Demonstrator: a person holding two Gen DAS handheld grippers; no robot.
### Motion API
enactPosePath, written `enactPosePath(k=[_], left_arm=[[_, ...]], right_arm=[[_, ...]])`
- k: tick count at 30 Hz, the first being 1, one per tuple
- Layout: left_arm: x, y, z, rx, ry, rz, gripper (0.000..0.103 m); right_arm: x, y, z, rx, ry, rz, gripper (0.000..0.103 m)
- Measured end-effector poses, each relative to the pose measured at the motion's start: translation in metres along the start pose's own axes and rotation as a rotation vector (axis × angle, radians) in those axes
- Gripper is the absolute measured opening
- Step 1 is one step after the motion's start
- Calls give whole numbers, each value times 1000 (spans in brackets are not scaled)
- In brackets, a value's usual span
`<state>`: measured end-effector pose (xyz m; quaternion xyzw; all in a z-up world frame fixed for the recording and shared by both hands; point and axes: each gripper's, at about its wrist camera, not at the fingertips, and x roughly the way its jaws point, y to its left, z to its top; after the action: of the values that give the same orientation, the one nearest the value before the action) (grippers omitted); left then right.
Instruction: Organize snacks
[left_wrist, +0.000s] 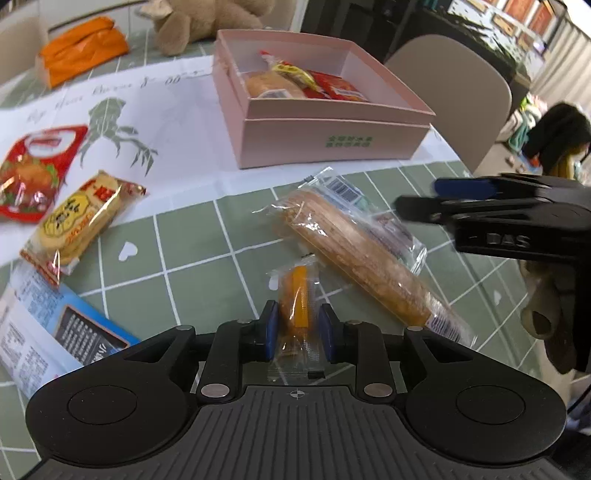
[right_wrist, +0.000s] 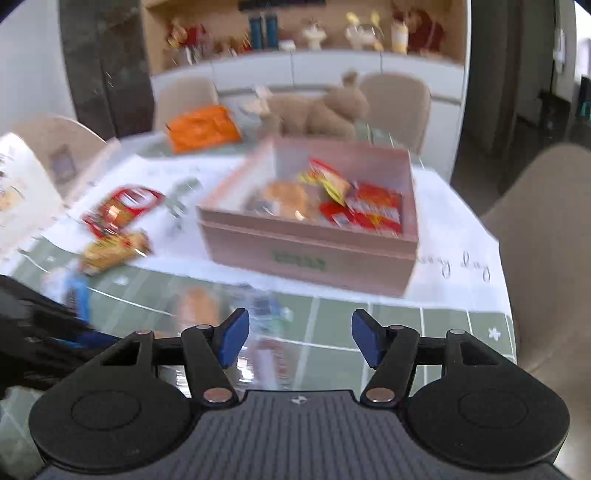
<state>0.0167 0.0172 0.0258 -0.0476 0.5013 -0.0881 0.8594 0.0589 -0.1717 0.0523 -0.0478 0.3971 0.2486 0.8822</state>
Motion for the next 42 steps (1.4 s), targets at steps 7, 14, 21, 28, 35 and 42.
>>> enactPosePath(k=[7, 14, 21, 28, 35, 42], left_arm=[[-1, 3, 0, -1, 2, 40, 28], [-2, 10, 1, -26, 6, 4, 32], [3, 9, 7, -37, 12, -71, 41], [7, 11, 15, -80, 41, -54, 30], [-8, 7, 6, -41, 20, -79, 27], [-33, 7, 0, 0, -13, -73, 27]], right_arm=[[30, 24, -12, -45, 72, 68, 60], [29, 31, -14, -111, 53, 12, 51], [3, 5, -24, -32, 99, 18, 36], [-8, -8, -36, 3, 95, -79, 36], [-12, 4, -40, -16, 82, -64, 36], [-24, 10, -34, -52, 61, -53, 36]])
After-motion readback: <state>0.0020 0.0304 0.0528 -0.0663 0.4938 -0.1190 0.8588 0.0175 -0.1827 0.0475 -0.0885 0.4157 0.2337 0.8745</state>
